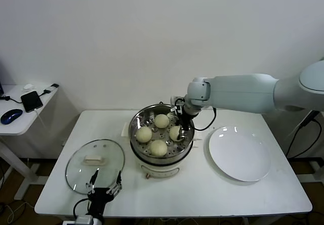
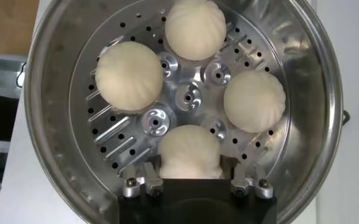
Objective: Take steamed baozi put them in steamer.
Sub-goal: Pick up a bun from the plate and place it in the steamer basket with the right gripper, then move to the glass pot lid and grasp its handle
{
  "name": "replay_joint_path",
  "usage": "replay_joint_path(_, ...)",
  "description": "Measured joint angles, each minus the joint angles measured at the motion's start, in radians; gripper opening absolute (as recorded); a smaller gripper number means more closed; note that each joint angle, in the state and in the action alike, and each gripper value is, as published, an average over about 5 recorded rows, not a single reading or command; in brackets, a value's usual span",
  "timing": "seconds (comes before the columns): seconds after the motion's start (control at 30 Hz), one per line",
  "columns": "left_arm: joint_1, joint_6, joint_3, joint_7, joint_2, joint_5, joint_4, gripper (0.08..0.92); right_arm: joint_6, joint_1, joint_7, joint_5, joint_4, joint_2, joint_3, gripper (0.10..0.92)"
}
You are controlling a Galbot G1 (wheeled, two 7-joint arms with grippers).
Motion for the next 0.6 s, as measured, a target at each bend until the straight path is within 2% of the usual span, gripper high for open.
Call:
replay_joint_path(0.17, 0.001, 0.003, -0.002, -0.002, 0.002, 0.0, -0.004, 0.823, 0.034, 0.001, -0.042, -0.005, -0.015, -0.011, 0.018, 0.814)
replay_joint_path(0.37, 0.003, 0.006, -0.006, -0.005, 0.004, 0.003, -0.014, 0.823, 0.087, 0.013, -0.078, 0.021, -0.037, -0.07, 0.083, 0.822)
replay_joint_path(0.6, -0.006, 0.0, -0.008, -0.011, 0.004, 0.008, -0.031, 0.823, 0.157, -0.067, 0.082, 0.023, -0.05, -0.191, 0.3, 0.823)
